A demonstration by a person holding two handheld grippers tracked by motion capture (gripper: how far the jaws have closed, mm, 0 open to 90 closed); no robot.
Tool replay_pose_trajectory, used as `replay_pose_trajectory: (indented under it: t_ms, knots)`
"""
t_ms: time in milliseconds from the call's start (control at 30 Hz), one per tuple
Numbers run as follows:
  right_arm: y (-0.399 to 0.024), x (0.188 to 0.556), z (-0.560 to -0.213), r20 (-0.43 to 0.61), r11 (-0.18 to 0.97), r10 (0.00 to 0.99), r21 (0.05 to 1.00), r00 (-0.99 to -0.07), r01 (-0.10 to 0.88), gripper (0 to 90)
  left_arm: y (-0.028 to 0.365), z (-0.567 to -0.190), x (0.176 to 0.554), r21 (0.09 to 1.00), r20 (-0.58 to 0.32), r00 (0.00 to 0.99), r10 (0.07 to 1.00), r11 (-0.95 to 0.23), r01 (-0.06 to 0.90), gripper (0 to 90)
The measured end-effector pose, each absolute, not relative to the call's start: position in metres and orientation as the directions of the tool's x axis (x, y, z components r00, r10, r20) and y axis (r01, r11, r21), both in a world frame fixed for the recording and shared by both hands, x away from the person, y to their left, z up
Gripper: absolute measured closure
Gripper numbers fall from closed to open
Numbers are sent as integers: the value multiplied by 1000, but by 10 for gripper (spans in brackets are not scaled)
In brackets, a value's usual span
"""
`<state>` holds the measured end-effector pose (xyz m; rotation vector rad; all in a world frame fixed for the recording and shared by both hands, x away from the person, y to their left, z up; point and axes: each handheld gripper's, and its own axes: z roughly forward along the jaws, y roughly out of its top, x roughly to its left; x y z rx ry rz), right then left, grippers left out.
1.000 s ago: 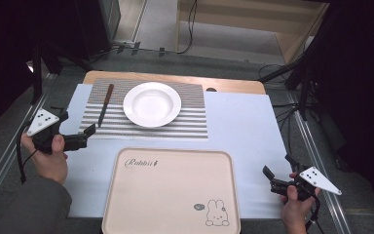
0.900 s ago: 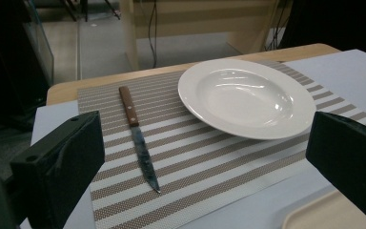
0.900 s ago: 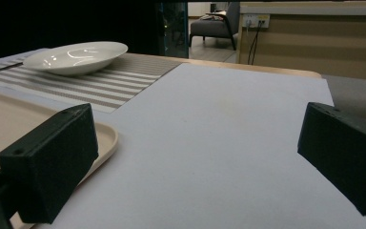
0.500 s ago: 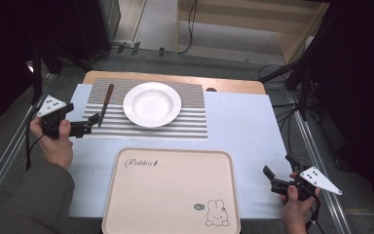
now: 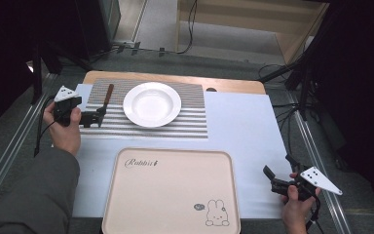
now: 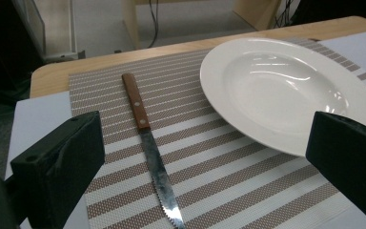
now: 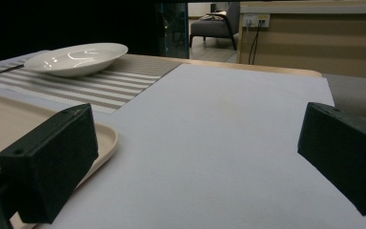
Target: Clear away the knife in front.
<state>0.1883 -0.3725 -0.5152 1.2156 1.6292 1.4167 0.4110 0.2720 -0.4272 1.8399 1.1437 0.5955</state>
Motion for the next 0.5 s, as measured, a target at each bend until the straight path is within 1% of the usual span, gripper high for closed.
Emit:
replay_pose_trajectory:
  t_ms: [300, 500]
  knots:
    - [-372, 188, -515, 101, -14, 926, 972, -363, 234, 0, 268, -439, 440, 820, -43, 450, 892, -226, 526, 0]
    - [-372, 189, -515, 91, -3, 925, 973, -369, 231, 0, 266, -444, 461, 787, -62, 446, 893, -231, 572, 0]
